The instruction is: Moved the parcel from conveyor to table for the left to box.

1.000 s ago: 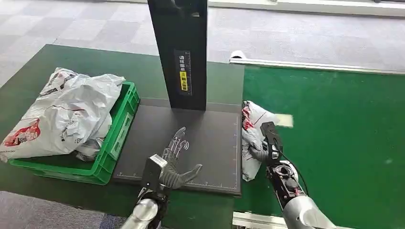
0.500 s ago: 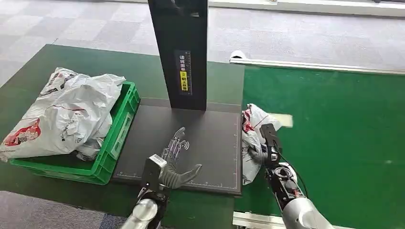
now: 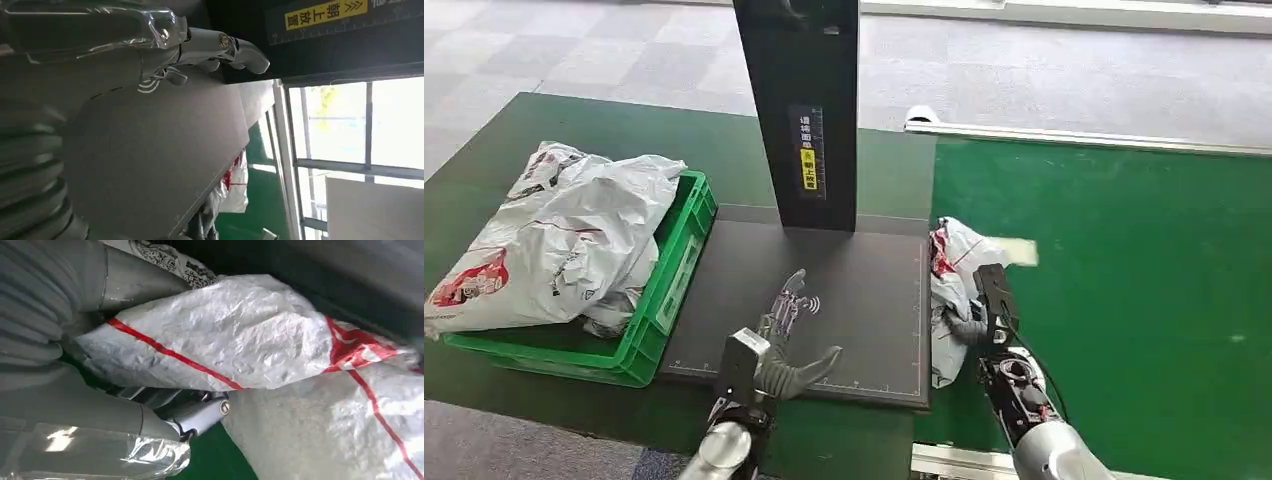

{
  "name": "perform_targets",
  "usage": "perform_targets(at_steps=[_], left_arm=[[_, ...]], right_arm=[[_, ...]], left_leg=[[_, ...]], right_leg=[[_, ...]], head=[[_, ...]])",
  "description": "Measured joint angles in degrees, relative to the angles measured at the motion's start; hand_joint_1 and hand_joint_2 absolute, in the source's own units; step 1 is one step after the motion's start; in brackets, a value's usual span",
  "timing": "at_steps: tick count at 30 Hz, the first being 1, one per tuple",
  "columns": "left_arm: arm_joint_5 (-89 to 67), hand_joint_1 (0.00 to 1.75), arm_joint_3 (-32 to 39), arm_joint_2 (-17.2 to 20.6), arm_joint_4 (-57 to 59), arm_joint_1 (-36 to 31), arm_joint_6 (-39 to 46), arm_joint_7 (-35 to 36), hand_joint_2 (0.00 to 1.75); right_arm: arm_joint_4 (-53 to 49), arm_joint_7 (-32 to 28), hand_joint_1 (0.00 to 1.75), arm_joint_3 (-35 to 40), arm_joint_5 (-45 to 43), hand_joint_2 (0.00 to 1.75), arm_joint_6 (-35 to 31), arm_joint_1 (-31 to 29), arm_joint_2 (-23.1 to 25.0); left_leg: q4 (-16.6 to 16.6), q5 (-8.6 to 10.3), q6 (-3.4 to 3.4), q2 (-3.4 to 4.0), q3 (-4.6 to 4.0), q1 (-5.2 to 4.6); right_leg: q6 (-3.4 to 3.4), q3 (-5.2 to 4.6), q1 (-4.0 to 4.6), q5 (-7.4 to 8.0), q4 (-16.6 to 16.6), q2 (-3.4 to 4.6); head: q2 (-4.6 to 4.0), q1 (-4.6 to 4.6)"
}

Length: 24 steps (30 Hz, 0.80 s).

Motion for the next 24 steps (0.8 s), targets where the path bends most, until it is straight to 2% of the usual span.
perform_targets(at_steps=[4, 8, 12, 17, 24], left_arm=[[-1.3, 0.00, 1.5, 0.0, -2.4, 1.9, 0.7, 0.2, 1.75], [-3.5, 0.00, 3.0, 0.3, -5.1, 4.4, -0.7, 0.5, 1.75], [-4.3, 0.00, 4.1, 0.3, -6.7, 5.9, -1.4, 0.4, 1.75], [-4.7, 0.00, 4.7, 0.3, -7.8, 6.3, -1.5, 0.4, 1.75], [-5.2, 0.00, 5.1, 0.3, -8.4, 6.6, -2.4, 0.5, 1.75]], right_arm=[[-6.8, -7.0, 1.75, 0.0, -4.1, 1.75, 0.7, 2.4, 0.4], [-27.5, -4.6, 1.75, 0.2, -11.3, 1.75, 0.2, 10.2, 0.0], [-42.7, -3.5, 1.75, 0.2, -11.8, 1.75, -0.4, 16.8, -0.3], [-49.8, -3.8, 1.75, 0.2, -11.7, 1.75, -0.8, 19.3, -0.3], [-53.9, -5.0, 1.75, 0.2, -11.1, 1.75, -2.4, 20.5, -0.4]], left_leg=[[0.0, 0.03, 0.00, -0.15, -0.16, 0.00], [0.0, -0.02, -0.01, -0.18, -0.22, 0.00], [0.0, -0.10, -0.02, -0.09, -0.27, -0.01], [0.0, -0.05, 0.00, -0.10, -0.19, -0.01], [0.0, -0.03, 0.01, -0.11, -0.11, -0.01]], right_leg=[[0.00, -0.18, 0.00, 0.00, 0.0, -0.04], [0.02, -0.24, 0.00, -0.07, 0.0, -0.08], [-0.01, -0.28, -0.01, -0.10, 0.0, -0.05], [-0.02, -0.21, -0.01, -0.09, 0.0, -0.06], [-0.02, -0.15, -0.01, -0.08, 0.0, -0.05]], head=[[0.00, 0.00], [0.00, 0.00], [0.00, 0.00], [0.00, 0.00], [0.00, 0.00]])
